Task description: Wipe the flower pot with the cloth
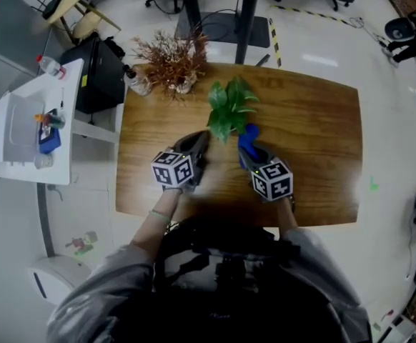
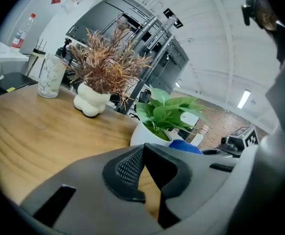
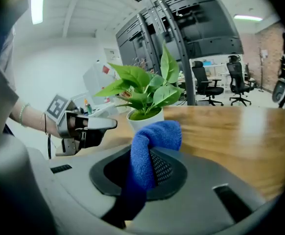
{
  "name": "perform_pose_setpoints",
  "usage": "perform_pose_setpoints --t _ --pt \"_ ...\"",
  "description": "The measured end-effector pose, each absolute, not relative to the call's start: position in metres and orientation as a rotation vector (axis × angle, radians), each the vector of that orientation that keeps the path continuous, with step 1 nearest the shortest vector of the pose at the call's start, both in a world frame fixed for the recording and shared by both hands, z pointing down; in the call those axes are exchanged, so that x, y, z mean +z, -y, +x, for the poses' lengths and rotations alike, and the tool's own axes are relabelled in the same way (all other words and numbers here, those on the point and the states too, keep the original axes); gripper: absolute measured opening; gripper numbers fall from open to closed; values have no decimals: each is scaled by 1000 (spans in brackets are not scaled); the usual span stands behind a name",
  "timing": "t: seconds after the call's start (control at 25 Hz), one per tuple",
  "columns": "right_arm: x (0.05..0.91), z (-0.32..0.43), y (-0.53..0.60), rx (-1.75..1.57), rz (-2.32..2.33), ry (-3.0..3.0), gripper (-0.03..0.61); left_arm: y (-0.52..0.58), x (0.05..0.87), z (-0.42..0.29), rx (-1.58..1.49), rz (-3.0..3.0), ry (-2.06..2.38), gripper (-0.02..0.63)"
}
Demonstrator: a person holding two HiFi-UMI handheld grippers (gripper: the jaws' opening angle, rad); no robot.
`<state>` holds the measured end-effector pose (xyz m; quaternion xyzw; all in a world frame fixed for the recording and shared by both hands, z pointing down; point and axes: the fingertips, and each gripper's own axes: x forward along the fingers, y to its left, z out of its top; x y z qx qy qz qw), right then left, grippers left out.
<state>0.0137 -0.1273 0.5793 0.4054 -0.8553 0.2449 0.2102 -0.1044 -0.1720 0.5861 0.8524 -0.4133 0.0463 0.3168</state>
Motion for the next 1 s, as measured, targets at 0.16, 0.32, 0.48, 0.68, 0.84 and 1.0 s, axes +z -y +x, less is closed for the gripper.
perform_pose_setpoints --t 0.16,0.32,0.48,0.68,0.84,1.0 --pt "563 8 111 763 1277 2385 52 149 570 -106 140 2322 1046 5" --pt "552 -6 94 789 1387 2388 52 130 553 -111 123 2383 1005 5" --pt "543 -22 80 831 1484 2387 52 116 537 -121 67 2400 961 5" --pt "534 -41 59 910 1565 2409 52 93 529 -133 77 2448 911 5" --pt "532 -55 46 954 1590 2426 52 79 532 -144 117 2475 896 5" --pt "534 -63 37 944 1592 2418 52 70 537 -154 126 2475 899 5"
